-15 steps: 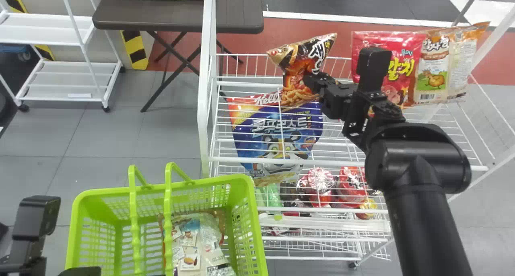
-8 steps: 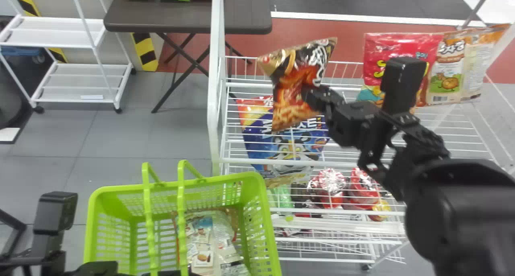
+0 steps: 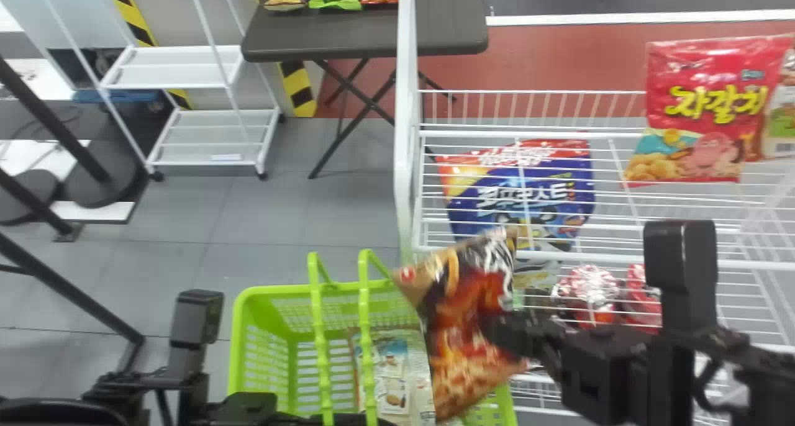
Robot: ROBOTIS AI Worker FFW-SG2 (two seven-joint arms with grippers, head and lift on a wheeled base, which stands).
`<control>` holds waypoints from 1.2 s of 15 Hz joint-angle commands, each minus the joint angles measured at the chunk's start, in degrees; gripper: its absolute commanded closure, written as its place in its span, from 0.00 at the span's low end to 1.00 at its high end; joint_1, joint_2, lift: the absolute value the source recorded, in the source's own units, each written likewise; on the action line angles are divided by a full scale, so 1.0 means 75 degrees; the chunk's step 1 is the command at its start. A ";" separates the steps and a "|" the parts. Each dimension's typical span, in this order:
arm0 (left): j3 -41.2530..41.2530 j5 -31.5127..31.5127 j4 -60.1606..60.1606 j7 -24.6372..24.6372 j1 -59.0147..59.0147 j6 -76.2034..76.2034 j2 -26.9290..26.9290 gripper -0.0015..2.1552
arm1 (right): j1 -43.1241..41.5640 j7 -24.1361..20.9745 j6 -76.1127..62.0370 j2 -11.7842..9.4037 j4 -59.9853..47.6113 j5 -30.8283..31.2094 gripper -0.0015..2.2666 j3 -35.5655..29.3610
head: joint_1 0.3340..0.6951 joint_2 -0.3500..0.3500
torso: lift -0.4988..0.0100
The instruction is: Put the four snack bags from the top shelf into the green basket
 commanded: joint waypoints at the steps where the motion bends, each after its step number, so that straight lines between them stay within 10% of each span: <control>1: -0.0028 0.0012 -0.0024 -0.0076 -0.0006 0.0009 0.0000 1.00 | 0.0053 -0.0097 0.0036 -0.0169 0.0410 0.0076 0.99 0.0639 | 1.00 0.74 | 0.98; 8: -0.0098 0.0012 -0.0071 -0.0076 0.0053 0.0009 -0.0035 1.00 | -0.1412 -0.0718 -0.3058 -0.0133 0.3679 0.0721 0.93 0.3006 | 1.00 1.00 | 0.98; 9: -0.0098 0.0012 -0.0071 -0.0076 0.0053 0.0009 -0.0035 1.00 | -0.1693 -0.0741 -0.3128 -0.0122 0.4125 0.0638 0.75 0.3252 | 1.00 1.00 | 0.98; 11: -0.0087 0.0012 -0.0071 -0.0076 0.0065 0.0009 -0.0023 1.00 | -0.1822 -0.0753 -0.2964 -0.0098 0.4347 0.0580 0.00 0.3381 | 1.00 1.00 | 0.98; 18: -0.0087 0.0024 -0.0024 -0.0076 0.0006 0.0009 0.0000 1.00 | -0.0920 -0.0307 -0.0831 -0.0426 0.1617 0.0310 0.02 0.0803 | 1.00 1.00 | 0.98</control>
